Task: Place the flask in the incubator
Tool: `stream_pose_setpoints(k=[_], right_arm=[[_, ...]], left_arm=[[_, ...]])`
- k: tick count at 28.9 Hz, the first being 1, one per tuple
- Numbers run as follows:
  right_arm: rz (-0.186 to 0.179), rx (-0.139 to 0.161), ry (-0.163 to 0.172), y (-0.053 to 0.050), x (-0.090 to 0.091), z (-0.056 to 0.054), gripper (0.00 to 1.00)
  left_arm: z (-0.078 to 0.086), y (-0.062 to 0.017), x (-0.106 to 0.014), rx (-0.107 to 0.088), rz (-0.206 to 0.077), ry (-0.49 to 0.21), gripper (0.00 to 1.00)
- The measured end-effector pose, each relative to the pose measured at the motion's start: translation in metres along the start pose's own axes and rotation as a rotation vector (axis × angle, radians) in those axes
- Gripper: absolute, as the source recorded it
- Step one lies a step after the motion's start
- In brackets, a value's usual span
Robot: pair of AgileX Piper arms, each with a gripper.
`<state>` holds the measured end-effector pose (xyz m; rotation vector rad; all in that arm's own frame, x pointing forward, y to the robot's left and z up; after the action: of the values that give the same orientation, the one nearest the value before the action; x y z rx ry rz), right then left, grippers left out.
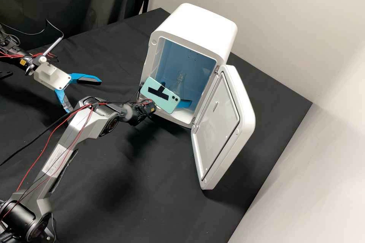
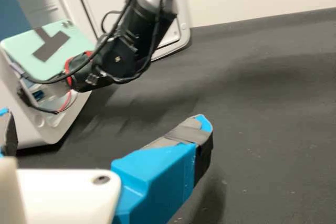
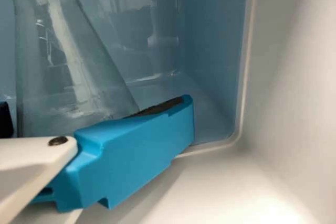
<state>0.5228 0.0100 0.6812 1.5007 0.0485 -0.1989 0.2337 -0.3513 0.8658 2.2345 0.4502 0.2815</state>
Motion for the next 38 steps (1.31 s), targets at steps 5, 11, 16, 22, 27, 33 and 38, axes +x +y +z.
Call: stream_pose_setpoints(k=[5, 11, 16, 22, 27, 33, 38], right_arm=[[-0.001, 0.000, -0.001, 0.000, 0.000, 0.000, 1.00], [-0.003, -0.001, -0.003, -0.001, -0.001, 0.001, 1.00], [-0.005, -0.001, -0.005, -0.002, -0.001, 0.002, 1.00], [-0.003, -0.003, -0.006, -0.003, -0.002, 0.003, 1.00], [-0.002, -0.003, -0.006, -0.003, -0.002, 0.003, 1.00], [-0.002, -0.003, -0.006, -0.003, -0.002, 0.003, 1.00], [-0.002, -0.002, -0.006, -0.003, -0.002, 0.004, 1.00]], left_arm=[[-0.005, 0.0001, 0.000, -0.007, 0.001, 0.022, 1.00], [-0.012, 0.0002, -0.001, -0.018, 0.002, 0.052, 1.00], [-0.016, -0.0004, -0.004, -0.023, 0.002, 0.068, 1.00], [-0.016, 0.0006, -0.005, -0.023, 0.007, 0.069, 1.00], [-0.016, 0.0006, -0.005, -0.023, 0.007, 0.069, 1.00], [-0.015, 0.0006, -0.005, -0.022, 0.007, 0.067, 1.00], [-0.013, 0.0006, -0.004, -0.020, 0.007, 0.059, 1.00]])
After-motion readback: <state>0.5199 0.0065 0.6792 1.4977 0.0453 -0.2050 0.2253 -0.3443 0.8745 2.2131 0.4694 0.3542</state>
